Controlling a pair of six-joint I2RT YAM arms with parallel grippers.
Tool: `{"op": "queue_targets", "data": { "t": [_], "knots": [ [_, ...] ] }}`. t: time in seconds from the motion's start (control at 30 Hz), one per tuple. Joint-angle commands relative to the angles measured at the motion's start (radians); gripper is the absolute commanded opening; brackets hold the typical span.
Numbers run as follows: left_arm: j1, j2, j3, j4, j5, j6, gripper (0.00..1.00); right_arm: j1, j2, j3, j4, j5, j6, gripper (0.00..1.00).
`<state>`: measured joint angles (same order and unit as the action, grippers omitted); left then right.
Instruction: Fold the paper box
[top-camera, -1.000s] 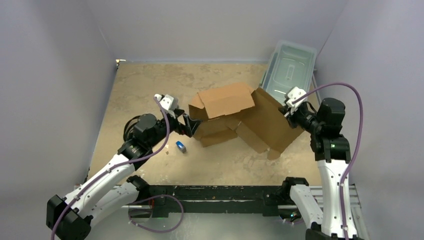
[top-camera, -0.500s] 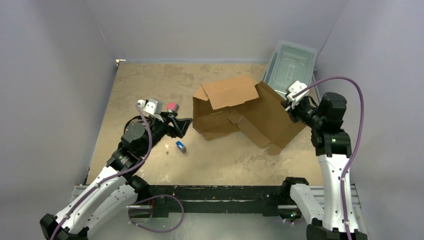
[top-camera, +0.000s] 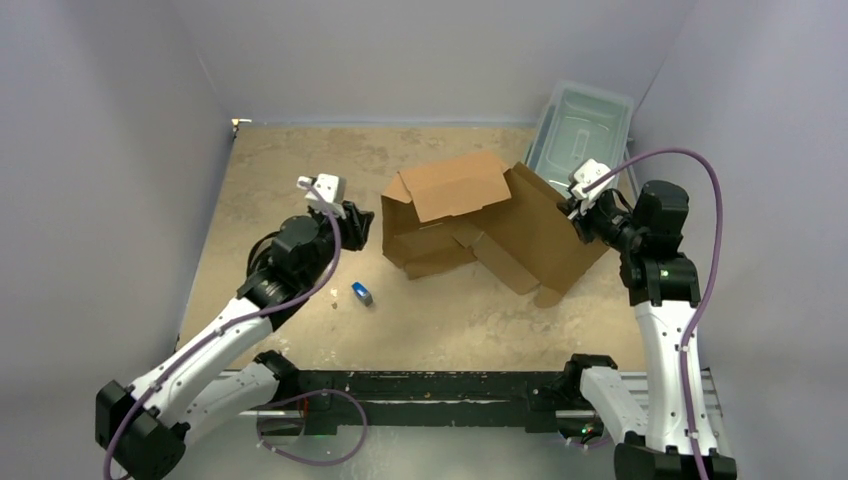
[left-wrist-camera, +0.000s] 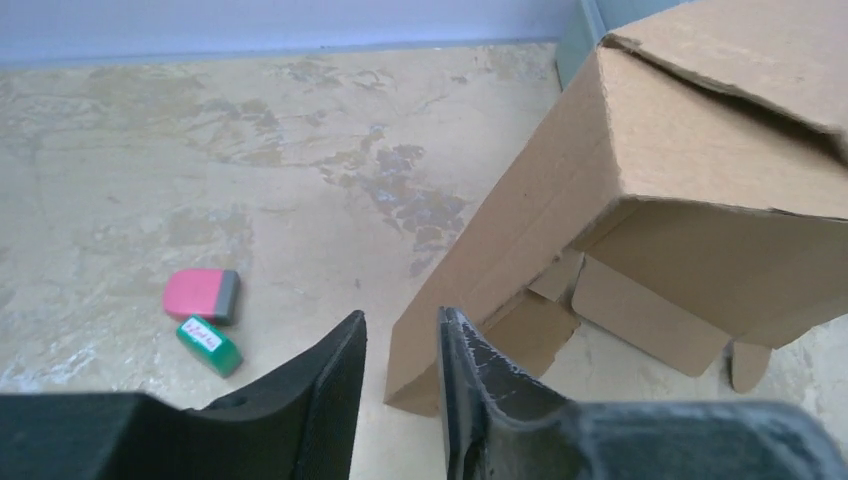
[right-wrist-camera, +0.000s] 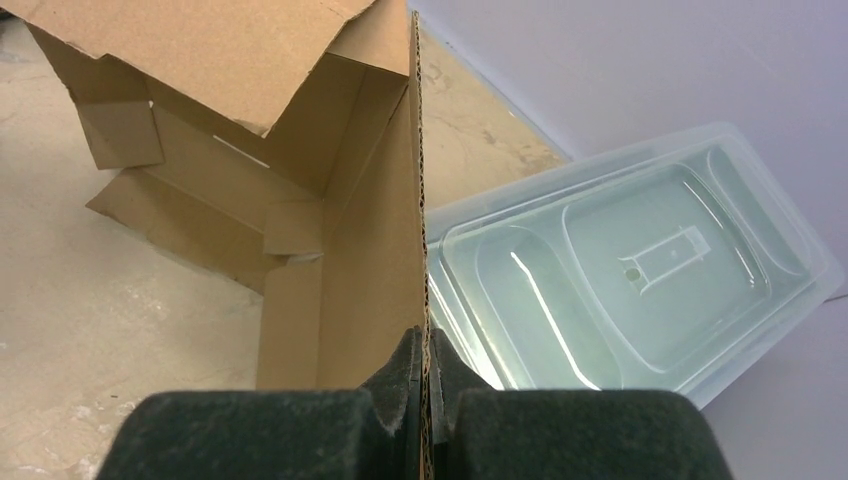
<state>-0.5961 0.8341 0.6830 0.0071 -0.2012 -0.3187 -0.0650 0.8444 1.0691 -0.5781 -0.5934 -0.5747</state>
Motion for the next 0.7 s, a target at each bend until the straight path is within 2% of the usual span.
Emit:
{"op": "queue_targets", "data": {
  "t": [0.0, 0.1, 0.2, 0.37, 0.67],
  "knots": [
    [0.004, 0.114, 0.049, 0.16, 0.09, 0.049, 0.25, 0.008, 0.001, 0.007, 0.063, -0.028, 0.02, 0.0],
    [0.004, 0.174, 0.03, 0.242, 0.186, -0.018, 0.13, 0.016, 0.006, 0.025, 0.056, -0.027, 0.027, 0.0],
    [0.004, 0.223, -0.015, 0.352, 0.244, -0.079, 0.1, 0.027, 0.015, 0.051, 0.049, -0.031, 0.033, 0.0],
    [0.004, 0.288, -0.038, 0.423, 0.205, -0.146, 0.08, 0.056, 0.034, 0.074, 0.035, -0.04, 0.04, 0.0],
    [0.007, 0.344, -0.063, 0.425, 0.092, -0.223, 0.06, 0.09, 0.019, 0.044, 0.014, -0.112, 0.015, 0.0]
  ]
}}
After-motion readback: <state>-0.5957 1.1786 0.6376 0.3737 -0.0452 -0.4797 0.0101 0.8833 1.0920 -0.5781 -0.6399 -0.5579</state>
